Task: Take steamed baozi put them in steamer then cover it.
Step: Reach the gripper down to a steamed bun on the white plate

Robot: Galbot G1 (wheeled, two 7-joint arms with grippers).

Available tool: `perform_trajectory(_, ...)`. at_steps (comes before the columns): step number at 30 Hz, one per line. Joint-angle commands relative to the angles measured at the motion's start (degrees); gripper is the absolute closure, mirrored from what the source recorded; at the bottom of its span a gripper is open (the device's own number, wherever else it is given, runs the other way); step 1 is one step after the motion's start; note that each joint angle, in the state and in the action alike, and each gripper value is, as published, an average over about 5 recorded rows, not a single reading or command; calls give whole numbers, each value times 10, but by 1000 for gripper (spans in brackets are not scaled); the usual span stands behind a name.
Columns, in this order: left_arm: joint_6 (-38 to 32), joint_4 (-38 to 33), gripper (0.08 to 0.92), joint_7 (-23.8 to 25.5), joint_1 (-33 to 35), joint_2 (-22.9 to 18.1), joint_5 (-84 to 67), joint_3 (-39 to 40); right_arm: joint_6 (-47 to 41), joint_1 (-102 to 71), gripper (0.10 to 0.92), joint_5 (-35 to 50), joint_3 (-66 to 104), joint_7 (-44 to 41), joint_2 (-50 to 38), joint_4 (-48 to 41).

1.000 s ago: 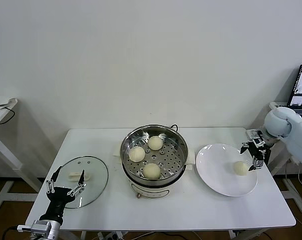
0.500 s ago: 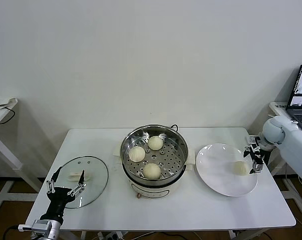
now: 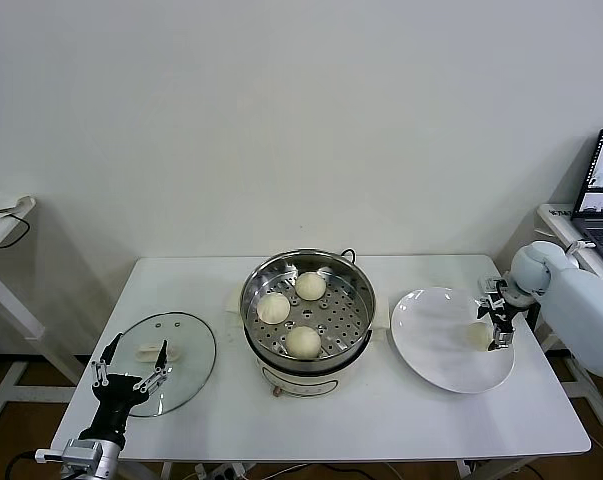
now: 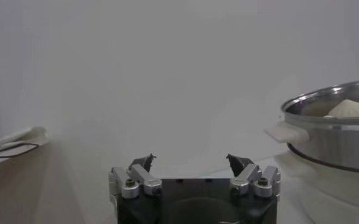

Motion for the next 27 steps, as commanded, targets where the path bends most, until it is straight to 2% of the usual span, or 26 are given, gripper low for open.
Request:
perform_trajectory(1, 1, 0, 177, 0, -1, 0, 0, 0, 6, -9, 203, -19, 18, 3, 19, -21)
perform_trajectory(10, 1, 1, 177, 0, -3, 0, 0, 0, 9, -8, 206, -21, 19, 0, 20, -21)
perform_trajectory(13, 1, 1, 177, 0, -3, 0, 0, 1, 9, -8, 240, -21, 19, -1, 20, -20)
perform_trajectory(18, 2, 2, 177, -1, -4, -1, 0, 1, 9, -9, 342, -22, 19, -3, 18, -19)
perform_trajectory(27, 2, -4, 177, -2, -3, -2, 0, 2, 3, -3, 364, -1, 9, -12, 0, 4)
